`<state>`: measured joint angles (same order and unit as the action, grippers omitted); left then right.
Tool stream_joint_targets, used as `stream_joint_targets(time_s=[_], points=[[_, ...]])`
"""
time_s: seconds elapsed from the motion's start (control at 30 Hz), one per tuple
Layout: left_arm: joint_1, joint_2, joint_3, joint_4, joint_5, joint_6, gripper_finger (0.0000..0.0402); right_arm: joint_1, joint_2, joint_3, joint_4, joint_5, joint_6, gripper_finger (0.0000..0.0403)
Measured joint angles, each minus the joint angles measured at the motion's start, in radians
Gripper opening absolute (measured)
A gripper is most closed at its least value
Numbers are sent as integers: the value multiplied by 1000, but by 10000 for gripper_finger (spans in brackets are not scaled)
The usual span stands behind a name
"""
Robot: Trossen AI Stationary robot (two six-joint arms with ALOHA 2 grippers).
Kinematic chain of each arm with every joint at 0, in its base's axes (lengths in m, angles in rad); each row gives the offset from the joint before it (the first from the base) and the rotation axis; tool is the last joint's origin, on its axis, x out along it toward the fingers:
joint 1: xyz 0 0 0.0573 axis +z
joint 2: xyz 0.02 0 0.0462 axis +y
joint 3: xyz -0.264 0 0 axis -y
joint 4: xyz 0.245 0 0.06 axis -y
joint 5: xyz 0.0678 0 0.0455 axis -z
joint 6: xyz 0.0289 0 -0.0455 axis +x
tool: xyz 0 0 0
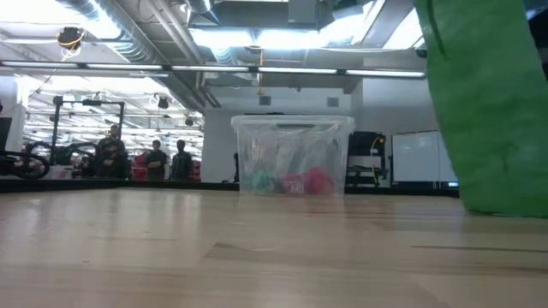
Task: Roll bandage
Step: Roll the green bandage
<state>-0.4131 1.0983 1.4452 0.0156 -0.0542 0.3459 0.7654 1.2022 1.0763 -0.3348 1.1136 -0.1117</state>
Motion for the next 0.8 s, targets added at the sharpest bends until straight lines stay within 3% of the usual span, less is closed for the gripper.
stream_joint_targets(time_s=[0.23,0.6,0.8], points=[[60,35,0,101,-181,84,2,0,83,0,115,-121,3,1],[134,44,-1,105,-263,119,2,0,125,0,250,-267,-1,1],[149,45,-1,99,-446,264,2,0,125,0,365,-352,-24,1]])
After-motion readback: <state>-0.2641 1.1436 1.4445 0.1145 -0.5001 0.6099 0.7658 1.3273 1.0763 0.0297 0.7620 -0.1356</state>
